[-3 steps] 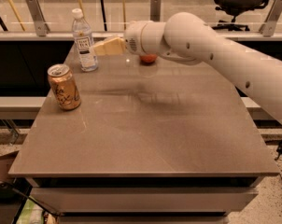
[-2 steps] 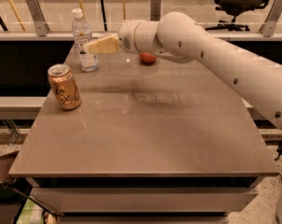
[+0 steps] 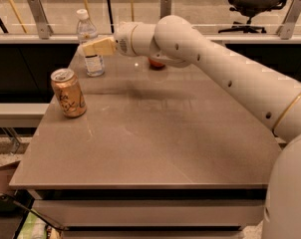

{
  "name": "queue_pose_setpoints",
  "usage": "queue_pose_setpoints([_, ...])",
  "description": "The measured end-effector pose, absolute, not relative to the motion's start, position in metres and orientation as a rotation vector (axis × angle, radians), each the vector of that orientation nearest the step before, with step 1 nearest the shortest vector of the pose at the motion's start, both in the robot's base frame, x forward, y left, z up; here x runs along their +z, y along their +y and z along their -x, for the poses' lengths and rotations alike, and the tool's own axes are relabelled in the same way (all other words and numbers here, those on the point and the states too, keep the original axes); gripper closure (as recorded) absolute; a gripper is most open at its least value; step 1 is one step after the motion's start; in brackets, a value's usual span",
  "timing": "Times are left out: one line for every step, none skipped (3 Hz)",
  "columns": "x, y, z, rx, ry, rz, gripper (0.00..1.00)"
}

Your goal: Pick blue plastic bottle

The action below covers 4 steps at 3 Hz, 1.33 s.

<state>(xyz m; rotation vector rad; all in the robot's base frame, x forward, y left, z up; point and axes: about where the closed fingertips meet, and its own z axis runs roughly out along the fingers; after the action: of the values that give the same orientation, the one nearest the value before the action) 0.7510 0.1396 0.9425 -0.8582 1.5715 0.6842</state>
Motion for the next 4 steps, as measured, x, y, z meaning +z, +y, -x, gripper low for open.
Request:
queue_pose_setpoints([0.936, 0.158, -0.759, 0.730, 1.553, 0.866, 0.00])
queue_pose_setpoints([0.930, 0.176, -0.765, 0.763, 1.538, 0.878, 0.00])
queue_pose_setpoints([0.926, 0.186, -0.768, 0.778, 1.534, 0.885, 0.00])
queue_pose_setpoints([0.926, 0.188, -0.767, 0.781, 1.533, 0.888, 0.17])
